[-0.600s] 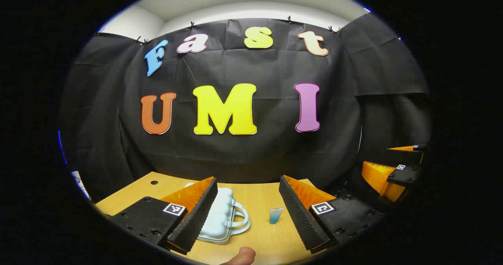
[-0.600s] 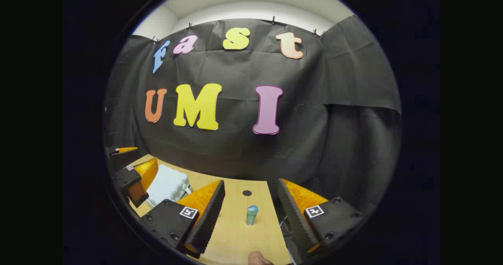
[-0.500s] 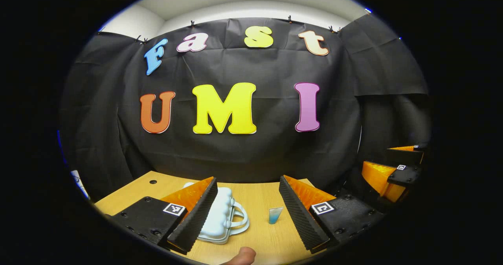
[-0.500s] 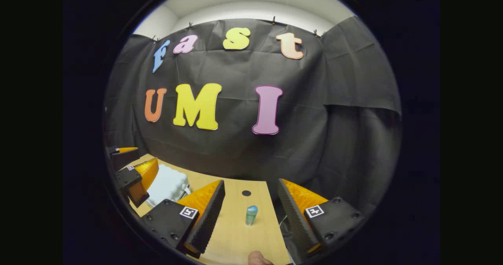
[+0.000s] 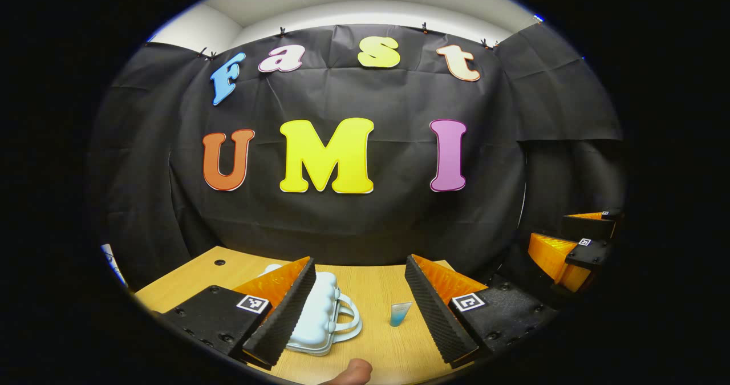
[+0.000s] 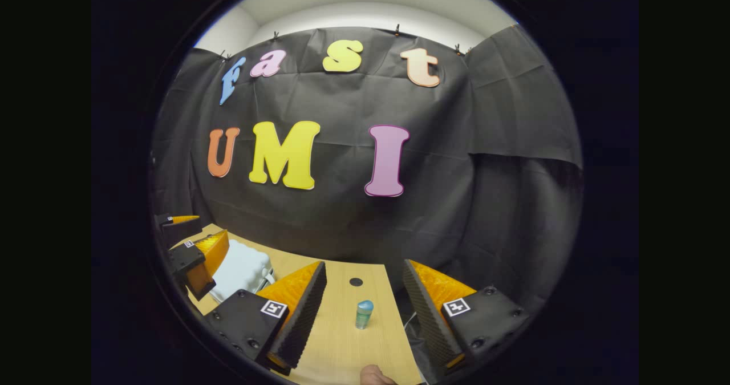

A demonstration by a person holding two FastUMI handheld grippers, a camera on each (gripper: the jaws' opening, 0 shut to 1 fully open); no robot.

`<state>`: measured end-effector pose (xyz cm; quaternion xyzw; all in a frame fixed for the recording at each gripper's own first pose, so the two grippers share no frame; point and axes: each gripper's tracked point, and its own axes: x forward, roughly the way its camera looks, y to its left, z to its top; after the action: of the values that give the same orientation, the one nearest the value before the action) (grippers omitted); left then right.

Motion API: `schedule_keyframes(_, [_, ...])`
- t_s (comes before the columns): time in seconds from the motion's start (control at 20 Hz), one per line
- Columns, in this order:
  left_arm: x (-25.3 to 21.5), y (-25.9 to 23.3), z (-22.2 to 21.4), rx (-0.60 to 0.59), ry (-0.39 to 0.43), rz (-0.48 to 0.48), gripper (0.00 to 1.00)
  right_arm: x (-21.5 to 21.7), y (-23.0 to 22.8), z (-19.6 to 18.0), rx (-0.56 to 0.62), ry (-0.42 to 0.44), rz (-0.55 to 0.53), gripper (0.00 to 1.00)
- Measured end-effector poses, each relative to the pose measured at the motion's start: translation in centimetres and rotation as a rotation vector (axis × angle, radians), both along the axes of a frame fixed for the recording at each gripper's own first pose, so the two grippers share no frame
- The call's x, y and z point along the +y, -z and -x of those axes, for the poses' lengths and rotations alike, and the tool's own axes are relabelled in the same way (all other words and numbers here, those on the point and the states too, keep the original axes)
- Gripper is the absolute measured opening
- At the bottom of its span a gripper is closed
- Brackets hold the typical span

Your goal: First open the suitcase, pack the skin care products into it, and then close the suitcase.

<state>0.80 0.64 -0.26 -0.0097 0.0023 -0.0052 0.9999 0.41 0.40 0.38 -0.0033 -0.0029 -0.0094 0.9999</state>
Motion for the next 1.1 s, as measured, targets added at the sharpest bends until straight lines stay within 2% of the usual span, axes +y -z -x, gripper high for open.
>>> schedule_keyframes(0.3, [-0.6, 1.0, 0.1, 0.018, 0.010, -0.030, 1.00, -0.7, 0.7, -0.1, 0.011, 0.006, 0.004, 0.81])
schedule_keyframes(0.55, [-0.5, 4.2, -1.1, 0.042, -0.014, -0.141, 1.00, -4.3, 1.3, -1.0, 0.020, 0.052, -0.022, 0.80])
schedule_keyframes(0.8, [0.0, 10.8, -3.4, 0.114, -0.053, -0.375, 1.00, -7.8, 3.3, -3.0, 0.064, 0.078, -0.101, 0.80])
schedule_keyframes(1.0, [0.4, 16.0, -6.1, 0.150, -0.063, -0.666, 0.98, -10.2, 4.6, -4.8, 0.070, 0.097, -0.116, 0.80])
schedule_keyframes(1.1, [0.7, 18.5, -7.1, 0.181, -0.061, -0.781, 0.98, -11.1, 5.6, -5.8, 0.086, 0.100, -0.121, 0.80])
